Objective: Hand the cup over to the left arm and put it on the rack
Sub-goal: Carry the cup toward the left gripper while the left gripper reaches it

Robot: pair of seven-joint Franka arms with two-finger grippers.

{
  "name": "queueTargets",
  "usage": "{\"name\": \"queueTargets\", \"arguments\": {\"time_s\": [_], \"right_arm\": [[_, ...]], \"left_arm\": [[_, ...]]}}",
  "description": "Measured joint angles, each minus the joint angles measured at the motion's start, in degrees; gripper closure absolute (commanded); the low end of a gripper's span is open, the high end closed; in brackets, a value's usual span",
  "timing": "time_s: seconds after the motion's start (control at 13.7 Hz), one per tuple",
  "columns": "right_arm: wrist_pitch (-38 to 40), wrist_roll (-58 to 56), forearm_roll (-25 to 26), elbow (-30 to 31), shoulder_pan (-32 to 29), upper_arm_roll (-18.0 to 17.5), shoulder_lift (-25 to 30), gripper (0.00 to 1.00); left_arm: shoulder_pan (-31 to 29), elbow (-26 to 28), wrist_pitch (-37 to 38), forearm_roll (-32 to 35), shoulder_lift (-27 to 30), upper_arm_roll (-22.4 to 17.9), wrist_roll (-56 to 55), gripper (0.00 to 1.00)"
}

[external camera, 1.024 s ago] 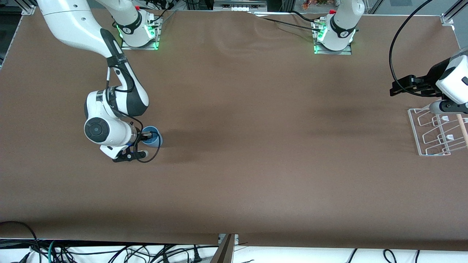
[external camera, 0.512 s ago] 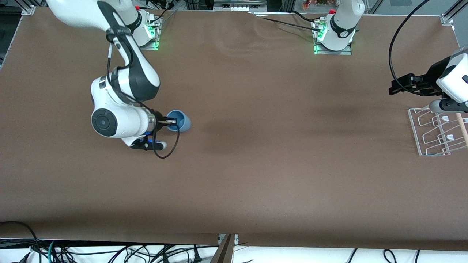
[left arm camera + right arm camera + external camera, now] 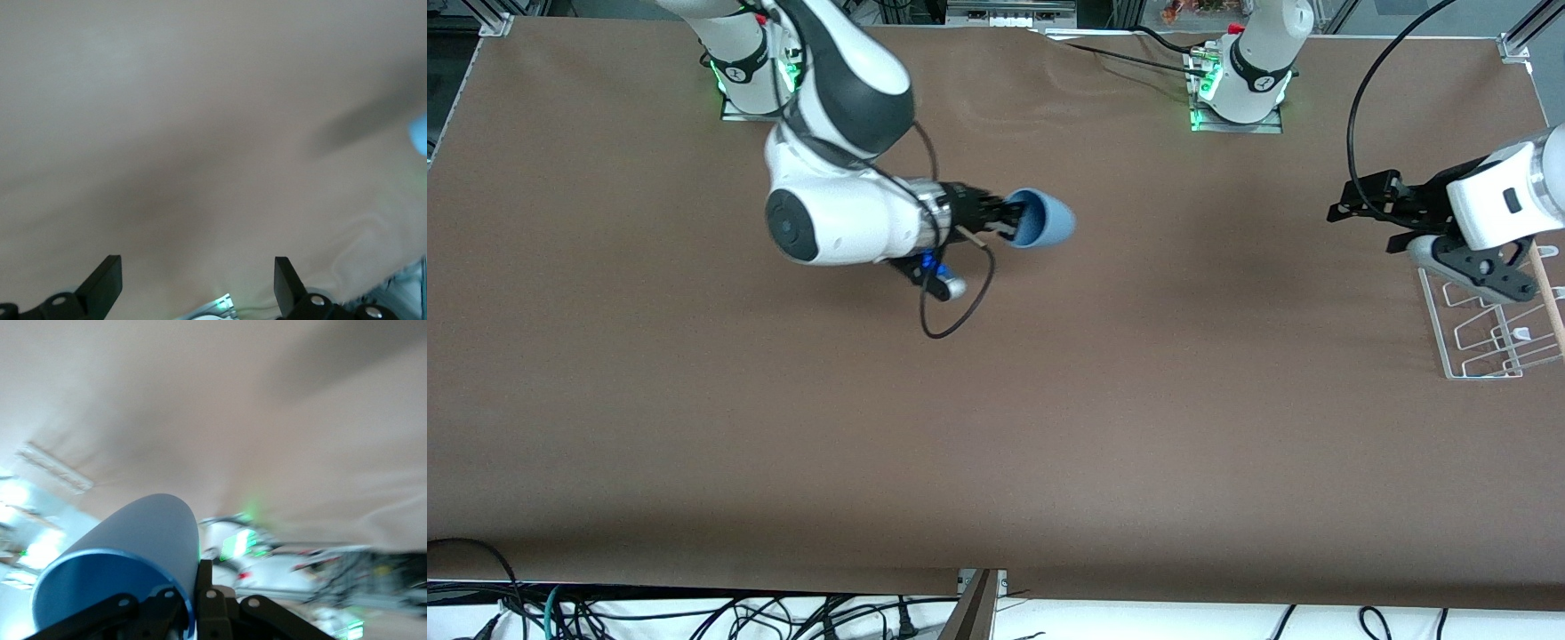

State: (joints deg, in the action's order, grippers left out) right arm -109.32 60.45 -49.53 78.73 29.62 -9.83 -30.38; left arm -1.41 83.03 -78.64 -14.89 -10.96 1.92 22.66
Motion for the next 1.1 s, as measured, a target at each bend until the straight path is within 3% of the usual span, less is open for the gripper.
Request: {"name": "queueTargets", "arguments": {"time_s": [0.22, 0.37, 0.73, 1.1], "right_arm": [[-10.73, 8.25, -9.79, -1.18, 4.6, -0.09, -0.9, 1.0], [-15.18, 12.7, -12.94, -2.64, 6.84, -0.1, -1.18, 1.0], [-17.49, 16.17, -13.36, -3.83, 7.98, 0.08, -1.51, 1.0], [-17.5, 16.17, -13.4, -3.84, 7.98, 0.14, -1.64, 1.0]], "left_arm": [[0.26, 0.74, -1.03, -2.55, -2.22, 0.24, 18.29, 0.0], [0.74, 1.56, -1.87, -3.9, -3.14, 0.55, 28.49, 0.0], [1.64, 3.62, -2.2, -7.98, -3.33, 2.37, 47.77, 0.0], [1.89, 3.66, -5.13, -9.31, -2.56, 9.04, 51.08, 0.0]]}}
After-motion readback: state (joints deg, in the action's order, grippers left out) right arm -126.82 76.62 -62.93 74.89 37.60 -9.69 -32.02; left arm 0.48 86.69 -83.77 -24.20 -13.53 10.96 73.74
